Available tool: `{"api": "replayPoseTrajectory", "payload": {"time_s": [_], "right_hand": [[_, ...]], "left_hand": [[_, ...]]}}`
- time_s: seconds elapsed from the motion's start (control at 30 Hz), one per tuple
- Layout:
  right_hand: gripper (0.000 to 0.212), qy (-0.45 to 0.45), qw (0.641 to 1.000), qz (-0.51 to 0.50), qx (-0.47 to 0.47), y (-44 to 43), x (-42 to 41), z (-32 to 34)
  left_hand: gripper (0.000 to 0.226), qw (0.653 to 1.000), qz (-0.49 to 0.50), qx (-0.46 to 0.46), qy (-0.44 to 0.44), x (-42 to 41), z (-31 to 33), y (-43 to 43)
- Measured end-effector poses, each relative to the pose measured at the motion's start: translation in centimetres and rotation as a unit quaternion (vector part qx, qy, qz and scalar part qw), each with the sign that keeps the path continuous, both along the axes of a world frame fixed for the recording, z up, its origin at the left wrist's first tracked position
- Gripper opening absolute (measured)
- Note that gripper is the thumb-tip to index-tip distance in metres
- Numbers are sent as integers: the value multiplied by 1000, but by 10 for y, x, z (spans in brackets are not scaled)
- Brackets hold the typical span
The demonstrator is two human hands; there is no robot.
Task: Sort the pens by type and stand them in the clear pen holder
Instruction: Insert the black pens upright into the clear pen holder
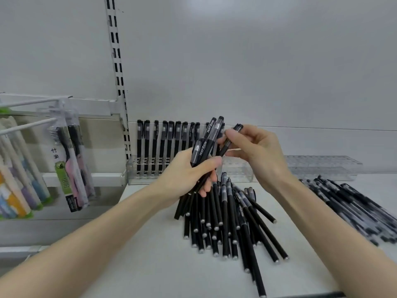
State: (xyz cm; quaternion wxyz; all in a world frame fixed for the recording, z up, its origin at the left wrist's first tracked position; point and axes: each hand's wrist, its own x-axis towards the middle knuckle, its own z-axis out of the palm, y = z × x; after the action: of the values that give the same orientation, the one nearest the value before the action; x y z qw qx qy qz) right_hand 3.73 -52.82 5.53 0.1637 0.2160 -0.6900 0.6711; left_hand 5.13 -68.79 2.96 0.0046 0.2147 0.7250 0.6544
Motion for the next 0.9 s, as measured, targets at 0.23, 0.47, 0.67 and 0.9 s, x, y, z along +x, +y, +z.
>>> {"api": "replayPoseTrajectory", "payload": {"time_s": [0.23, 0.47, 0.67, 0.9], "right_hand": [[15, 73, 989, -127, -16, 37, -39, 26], [23, 159, 965, -176, 114, 37, -79, 9], [22, 193, 956, -159, 155, 34, -93, 3], [21, 216, 931, -140, 258, 29, -95, -1]], "left_hand": [[17, 987, 154, 36, 12, -27, 7, 4], [32, 987, 154, 31, 19, -31, 16, 27], [50, 986, 149, 73, 25, -29, 16, 28], [29, 987, 132, 93, 14, -30, 12, 22]]}}
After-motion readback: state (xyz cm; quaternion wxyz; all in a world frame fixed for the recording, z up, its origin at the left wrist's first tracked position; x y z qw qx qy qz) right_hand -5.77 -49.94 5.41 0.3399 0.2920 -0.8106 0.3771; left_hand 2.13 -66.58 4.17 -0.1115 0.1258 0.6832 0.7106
